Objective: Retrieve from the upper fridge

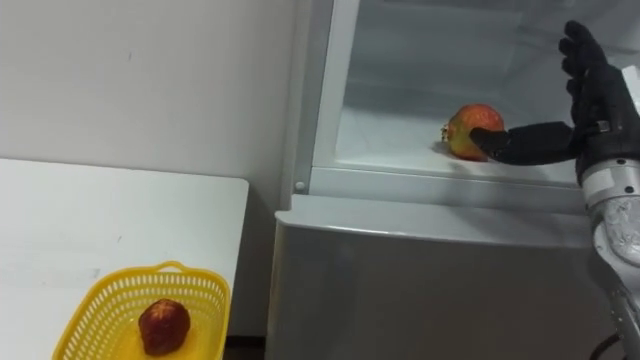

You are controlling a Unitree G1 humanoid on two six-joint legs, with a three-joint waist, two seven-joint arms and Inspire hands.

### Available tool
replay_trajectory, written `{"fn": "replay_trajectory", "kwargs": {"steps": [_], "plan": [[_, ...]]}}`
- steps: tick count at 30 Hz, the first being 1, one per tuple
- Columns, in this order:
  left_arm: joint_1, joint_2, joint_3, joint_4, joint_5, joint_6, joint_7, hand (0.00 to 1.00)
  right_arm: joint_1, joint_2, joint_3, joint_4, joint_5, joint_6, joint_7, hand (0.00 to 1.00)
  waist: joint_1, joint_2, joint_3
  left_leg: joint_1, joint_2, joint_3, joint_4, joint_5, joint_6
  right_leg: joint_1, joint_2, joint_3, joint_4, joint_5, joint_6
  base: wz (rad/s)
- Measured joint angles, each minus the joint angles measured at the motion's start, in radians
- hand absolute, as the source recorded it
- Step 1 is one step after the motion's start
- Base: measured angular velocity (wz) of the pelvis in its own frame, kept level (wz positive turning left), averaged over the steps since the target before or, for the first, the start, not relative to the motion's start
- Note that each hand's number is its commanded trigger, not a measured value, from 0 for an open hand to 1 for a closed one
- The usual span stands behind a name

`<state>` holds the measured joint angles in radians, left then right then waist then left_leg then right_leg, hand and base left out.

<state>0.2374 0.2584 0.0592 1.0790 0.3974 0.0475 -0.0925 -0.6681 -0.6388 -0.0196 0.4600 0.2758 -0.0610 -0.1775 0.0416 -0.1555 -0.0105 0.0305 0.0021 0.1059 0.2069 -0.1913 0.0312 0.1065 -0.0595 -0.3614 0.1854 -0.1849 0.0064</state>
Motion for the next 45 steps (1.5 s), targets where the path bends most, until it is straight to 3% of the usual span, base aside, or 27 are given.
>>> {"fn": "replay_trajectory", "kwargs": {"steps": [6, 9, 24, 45], "plan": [[0.007, 0.001, 0.0, 0.0, -0.002, 0.017, 0.0, 0.0, -0.004, -0.033, 0.044, 0.024, 0.004, 0.01, 0.02, 0.0, 0.01, -0.002, 0.0024, -0.001, 0.0, -0.002, -0.002, 0.0, -0.001, 0.002, 0.001, 0.0, 0.0, 0.0, 0.0, 0.0], [0.006, 0.006, 0.0, -0.001, -0.002, 0.018, 0.0, 0.0, -0.019, -0.033, 0.049, 0.06, 0.005, 0.028, 0.029, 0.0, 0.012, -0.006, 0.005, -0.001, 0.0, -0.006, -0.002, 0.0, 0.0, 0.004, 0.001, 0.0, 0.0, 0.0, 0.0, 0.02], [0.019, 0.007, -0.001, -0.048, -0.001, 0.038, -0.007, 0.0, -0.067, -0.038, 0.079, 0.166, 0.078, 0.054, 0.094, 0.0, 0.019, -0.004, 0.0076, -0.004, -0.001, -0.015, 0.005, 0.0, 0.0, 0.008, 0.0, -0.013, 0.001, 0.0, 0.0, 0.01], [0.061, 0.007, 0.0, -0.1, -0.001, 0.057, -0.004, 0.0, -0.067, -0.038, 0.079, 0.174, 0.072, 0.084, 0.105, 0.0, 0.023, 0.008, 0.0011, -0.008, -0.003, -0.035, 0.017, 0.001, -0.001, 0.019, 0.0, -0.025, 0.001, 0.0, 0.0, 0.02]]}}
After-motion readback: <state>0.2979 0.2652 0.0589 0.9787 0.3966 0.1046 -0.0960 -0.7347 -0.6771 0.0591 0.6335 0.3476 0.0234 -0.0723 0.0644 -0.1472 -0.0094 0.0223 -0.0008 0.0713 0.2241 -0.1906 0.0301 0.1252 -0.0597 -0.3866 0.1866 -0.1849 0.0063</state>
